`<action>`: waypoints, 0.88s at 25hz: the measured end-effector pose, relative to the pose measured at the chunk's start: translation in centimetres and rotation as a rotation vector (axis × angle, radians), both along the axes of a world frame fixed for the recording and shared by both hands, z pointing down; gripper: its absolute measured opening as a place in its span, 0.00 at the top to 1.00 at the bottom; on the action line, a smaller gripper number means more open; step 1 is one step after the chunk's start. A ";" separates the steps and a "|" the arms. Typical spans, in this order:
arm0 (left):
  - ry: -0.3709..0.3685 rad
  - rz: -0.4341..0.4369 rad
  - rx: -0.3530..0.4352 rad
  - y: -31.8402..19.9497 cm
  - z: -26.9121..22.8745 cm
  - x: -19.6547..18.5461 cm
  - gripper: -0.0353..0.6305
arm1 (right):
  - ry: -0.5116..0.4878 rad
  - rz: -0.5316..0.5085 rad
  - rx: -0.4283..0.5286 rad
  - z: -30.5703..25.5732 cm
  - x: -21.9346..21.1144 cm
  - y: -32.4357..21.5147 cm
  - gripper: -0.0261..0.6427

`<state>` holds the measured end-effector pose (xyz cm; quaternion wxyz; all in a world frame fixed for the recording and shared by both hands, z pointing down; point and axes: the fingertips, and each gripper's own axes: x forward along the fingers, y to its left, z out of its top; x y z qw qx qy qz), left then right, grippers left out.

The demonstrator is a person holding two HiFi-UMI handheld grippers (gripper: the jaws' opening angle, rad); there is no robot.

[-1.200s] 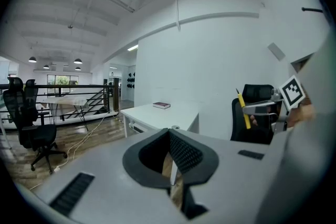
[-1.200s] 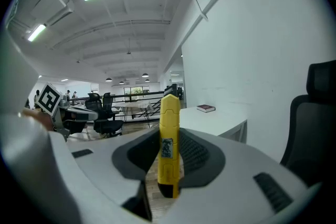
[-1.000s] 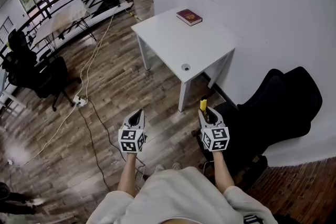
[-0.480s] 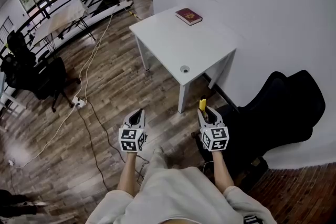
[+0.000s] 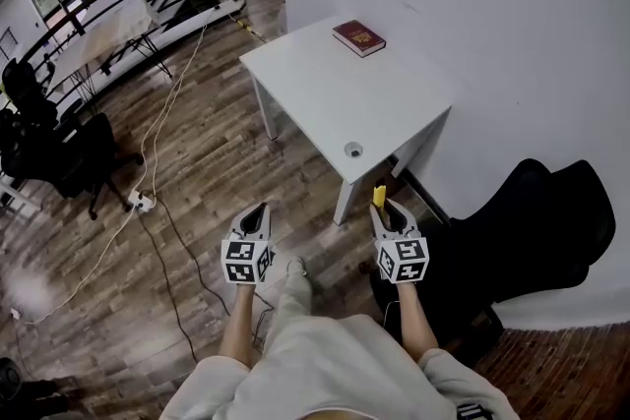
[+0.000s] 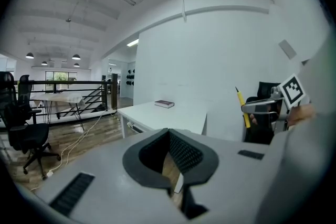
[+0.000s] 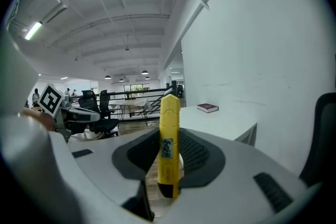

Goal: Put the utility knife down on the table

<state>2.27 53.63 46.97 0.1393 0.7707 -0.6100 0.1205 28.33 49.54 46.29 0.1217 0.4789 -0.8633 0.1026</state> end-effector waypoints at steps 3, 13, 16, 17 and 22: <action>0.006 0.011 0.003 -3.6 -0.6 -1.6 0.94 | 0.008 0.007 0.001 -0.6 -1.6 -3.2 0.80; 0.016 0.069 0.010 -16.3 -1.8 -6.2 0.94 | 0.030 0.037 0.005 -2.0 -6.6 -14.6 0.80; 0.019 0.081 0.011 -19.6 -1.7 -7.6 0.94 | 0.035 0.043 0.011 -2.2 -8.1 -17.7 0.80; 0.021 0.085 0.012 -20.7 -1.7 -8.1 0.94 | 0.037 0.045 0.014 -2.3 -8.7 -18.7 0.80; 0.029 0.095 0.017 -25.2 -1.6 -10.5 0.94 | 0.043 0.060 0.024 -2.6 -11.0 -23.2 0.80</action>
